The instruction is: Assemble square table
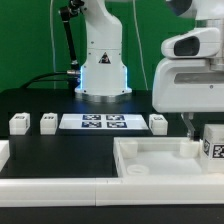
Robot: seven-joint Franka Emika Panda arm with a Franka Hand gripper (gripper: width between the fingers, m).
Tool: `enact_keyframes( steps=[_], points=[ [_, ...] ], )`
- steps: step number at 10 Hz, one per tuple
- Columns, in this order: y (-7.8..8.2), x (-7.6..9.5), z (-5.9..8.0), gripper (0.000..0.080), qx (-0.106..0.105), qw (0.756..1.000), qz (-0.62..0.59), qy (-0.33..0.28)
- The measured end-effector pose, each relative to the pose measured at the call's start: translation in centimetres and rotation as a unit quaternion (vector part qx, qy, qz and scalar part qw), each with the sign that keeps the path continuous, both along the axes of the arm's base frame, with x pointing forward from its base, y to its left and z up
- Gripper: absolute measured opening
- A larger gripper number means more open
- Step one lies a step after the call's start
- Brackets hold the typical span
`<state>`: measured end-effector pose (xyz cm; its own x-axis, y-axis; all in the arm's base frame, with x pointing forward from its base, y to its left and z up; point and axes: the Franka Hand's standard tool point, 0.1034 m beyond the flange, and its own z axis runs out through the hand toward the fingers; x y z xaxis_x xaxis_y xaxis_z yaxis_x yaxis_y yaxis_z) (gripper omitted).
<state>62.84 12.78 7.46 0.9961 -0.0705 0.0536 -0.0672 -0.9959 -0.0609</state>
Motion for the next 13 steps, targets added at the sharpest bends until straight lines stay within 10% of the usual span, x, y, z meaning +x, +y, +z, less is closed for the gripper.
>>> enact_keyframes(
  steps=[3, 5, 9, 13],
  points=[
    [-0.05, -0.01, -0.09, 0.0622, 0.001, 1.000, 0.005, -0.008],
    [-0.13, -0.03, -0.13, 0.0298, 0.003, 0.999, -0.032, -0.005],
    [-0.52, -0.02, -0.22, 0.0297, 0.010, 0.987, -0.158, 0.003],
    [-0.80, -0.28, -0.47, 0.0292, 0.066, 0.870, -0.485, 0.052]
  ],
)
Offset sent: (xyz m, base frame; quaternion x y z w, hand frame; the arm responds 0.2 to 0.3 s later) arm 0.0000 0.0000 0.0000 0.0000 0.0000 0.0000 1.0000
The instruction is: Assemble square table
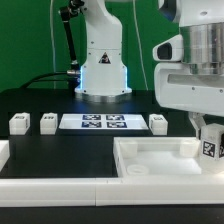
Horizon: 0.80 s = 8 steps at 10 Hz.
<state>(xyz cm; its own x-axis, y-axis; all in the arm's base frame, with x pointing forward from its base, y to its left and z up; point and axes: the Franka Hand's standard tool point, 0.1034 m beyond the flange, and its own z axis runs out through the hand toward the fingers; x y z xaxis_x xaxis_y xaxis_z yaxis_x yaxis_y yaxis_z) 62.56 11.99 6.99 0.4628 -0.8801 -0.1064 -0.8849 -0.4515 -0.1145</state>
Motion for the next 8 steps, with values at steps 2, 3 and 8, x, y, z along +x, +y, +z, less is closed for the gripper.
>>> enact_keyframes(
  steps=[2, 3, 8],
  points=[
    [-0.01, -0.02, -0.17, 0.0292, 0.015, 0.998, -0.068, 0.004],
    [0.12, -0.04, -0.17, 0.0292, 0.019, 0.995, -0.099, 0.009],
    [0.56, 0.49, -0.19, 0.0293, 0.083, 0.894, -0.438, 0.039]
  ],
)
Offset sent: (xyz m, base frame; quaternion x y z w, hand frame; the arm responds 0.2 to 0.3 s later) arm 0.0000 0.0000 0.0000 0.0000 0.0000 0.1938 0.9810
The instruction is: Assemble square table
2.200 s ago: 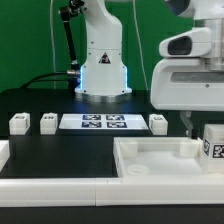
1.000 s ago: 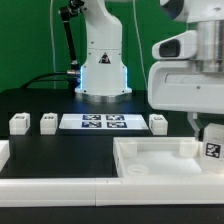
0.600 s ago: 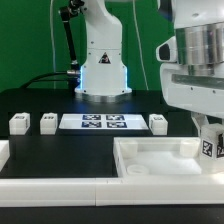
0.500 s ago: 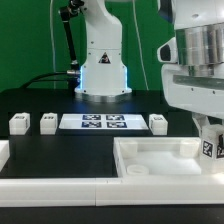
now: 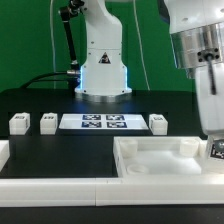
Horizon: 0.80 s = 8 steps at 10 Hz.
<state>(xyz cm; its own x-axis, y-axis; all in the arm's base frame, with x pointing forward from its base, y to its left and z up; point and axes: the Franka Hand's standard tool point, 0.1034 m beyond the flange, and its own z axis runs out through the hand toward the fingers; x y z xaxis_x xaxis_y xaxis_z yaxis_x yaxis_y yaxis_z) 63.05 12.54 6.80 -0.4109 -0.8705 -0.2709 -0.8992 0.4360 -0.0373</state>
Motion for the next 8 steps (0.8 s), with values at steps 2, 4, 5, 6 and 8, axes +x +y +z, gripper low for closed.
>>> enact_keyframes(
  steps=[2, 4, 5, 6, 8],
  points=[
    [-0.01, -0.08, -0.07, 0.0366, -0.007, 0.999, 0.039, -0.008],
    [0.55, -0.09, 0.07, 0.0504, -0.040, 0.978, 0.202, -0.037],
    [0.82, -0.19, 0.12, 0.0618, -0.055, 0.957, 0.282, -0.045],
    [0.63, -0.18, 0.05, 0.0640, -0.057, 0.952, 0.297, -0.050],
    [0.56, -0.19, 0.01, 0.0648, -0.066, 0.926, 0.365, -0.064]
  ],
)
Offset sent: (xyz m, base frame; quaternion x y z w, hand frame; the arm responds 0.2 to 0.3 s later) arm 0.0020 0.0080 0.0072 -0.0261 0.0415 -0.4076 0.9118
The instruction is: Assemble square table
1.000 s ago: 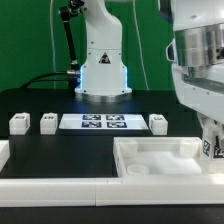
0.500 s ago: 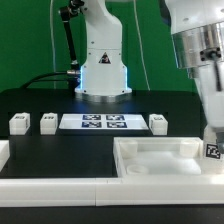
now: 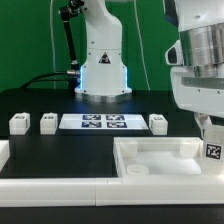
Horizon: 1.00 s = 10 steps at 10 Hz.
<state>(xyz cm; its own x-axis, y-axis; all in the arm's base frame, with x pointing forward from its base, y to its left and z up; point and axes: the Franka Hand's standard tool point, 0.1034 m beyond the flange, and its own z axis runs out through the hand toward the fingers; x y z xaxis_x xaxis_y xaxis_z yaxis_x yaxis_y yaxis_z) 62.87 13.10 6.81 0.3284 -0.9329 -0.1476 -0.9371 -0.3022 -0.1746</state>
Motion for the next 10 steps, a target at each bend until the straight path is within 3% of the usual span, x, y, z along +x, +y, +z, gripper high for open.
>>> enact_keyframes(
  steps=[2, 4, 6, 9, 10],
  points=[
    [-0.3, -0.1, 0.0, 0.0649, -0.032, 0.990, 0.138, -0.012],
    [-0.6, -0.1, 0.0, 0.0649, -0.059, 0.964, 0.258, -0.028],
    [-1.4, -0.1, -0.1, 0.0649, -0.072, 0.937, 0.340, -0.035],
    [-1.3, -0.1, -0.1, 0.0622, -0.071, 0.940, 0.333, -0.035],
    [-1.3, -0.1, -0.1, 0.0443, -0.068, 0.948, 0.310, -0.031]
  ],
)
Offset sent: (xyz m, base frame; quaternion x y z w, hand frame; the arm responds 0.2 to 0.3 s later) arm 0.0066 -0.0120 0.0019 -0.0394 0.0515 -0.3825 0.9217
